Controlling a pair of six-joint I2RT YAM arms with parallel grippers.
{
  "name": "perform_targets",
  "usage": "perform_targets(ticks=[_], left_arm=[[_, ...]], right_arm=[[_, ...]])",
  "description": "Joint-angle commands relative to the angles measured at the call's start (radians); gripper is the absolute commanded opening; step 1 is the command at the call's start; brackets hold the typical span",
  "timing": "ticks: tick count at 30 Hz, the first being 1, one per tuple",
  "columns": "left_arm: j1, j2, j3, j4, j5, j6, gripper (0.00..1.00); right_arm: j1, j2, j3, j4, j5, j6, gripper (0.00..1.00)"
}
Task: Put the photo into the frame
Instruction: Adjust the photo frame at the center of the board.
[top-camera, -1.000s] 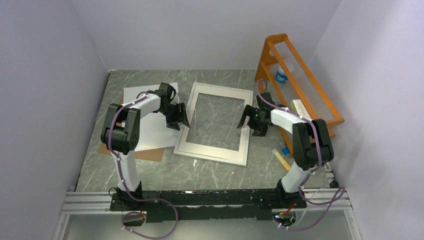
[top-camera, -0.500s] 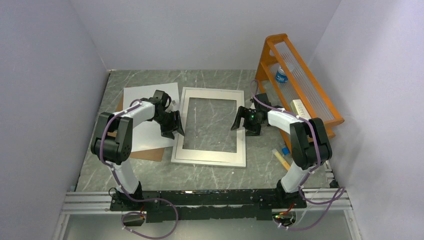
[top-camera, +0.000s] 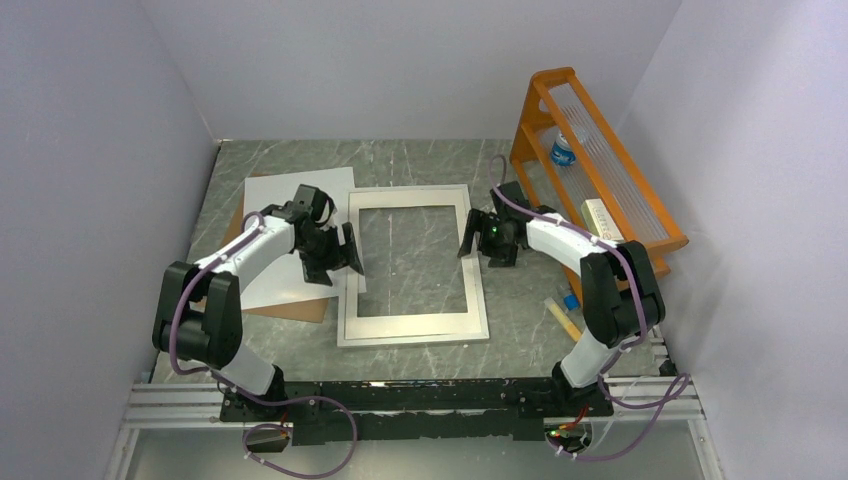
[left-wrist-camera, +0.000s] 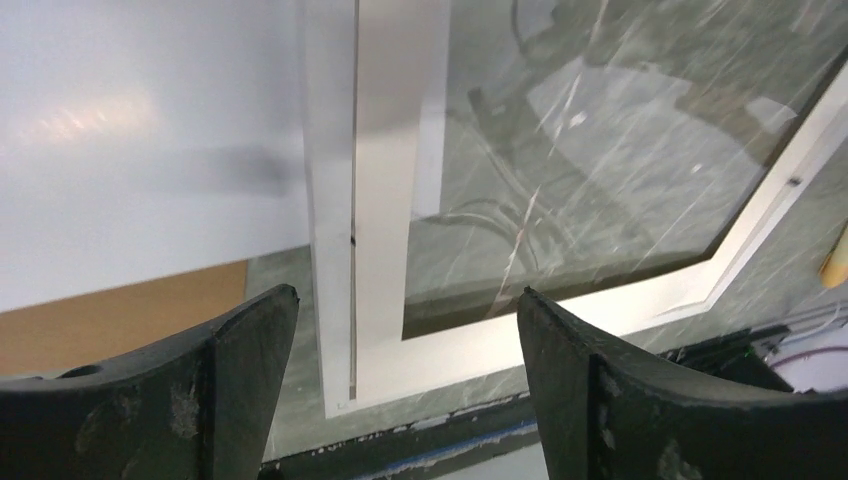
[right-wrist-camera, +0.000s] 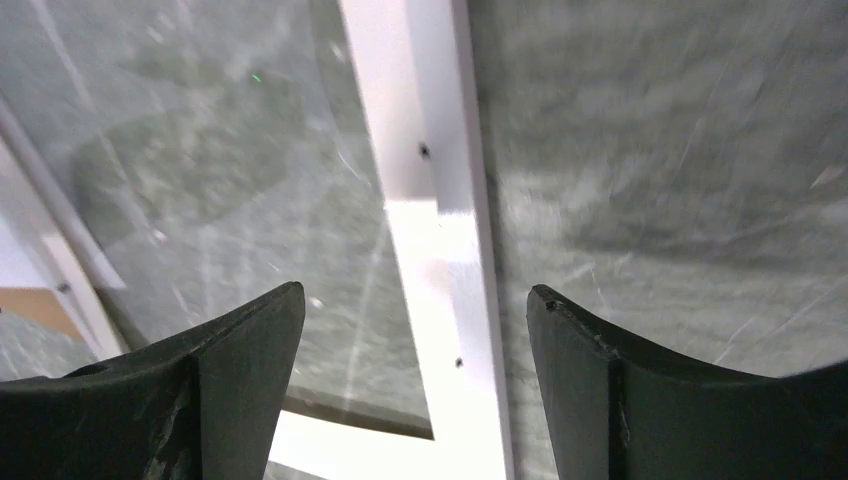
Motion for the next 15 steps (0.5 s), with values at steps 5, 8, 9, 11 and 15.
perform_targets(ticks=[5,8,9,11,15], left_arm=[[0.066,0.067,0.23,0.084,-0.053,0.008,0.77],[0.088,0.162,0.335,0.167,0.084,0.022,0.61],[0.089,0.199,0.367,0.196,0.12,0.027,0.56],[0.089,0.28,0.444,0.233,0.191,0.023,0.46],[0.089,0.435,0.592,0.294,0.246,0.03,0.41]], right_arm=[[-0.001,0.114,0.278,0.109,-0.019,0.027,0.61],[0.004,0.191,0.347,0.183,-0.071,0.067,0.5],[0.004,0.218,0.368,0.223,-0.091,0.085,0.47],[0.007,0.274,0.418,0.27,-0.131,0.105,0.44],[0.015,0.392,0.539,0.31,-0.15,0.136,0.39]])
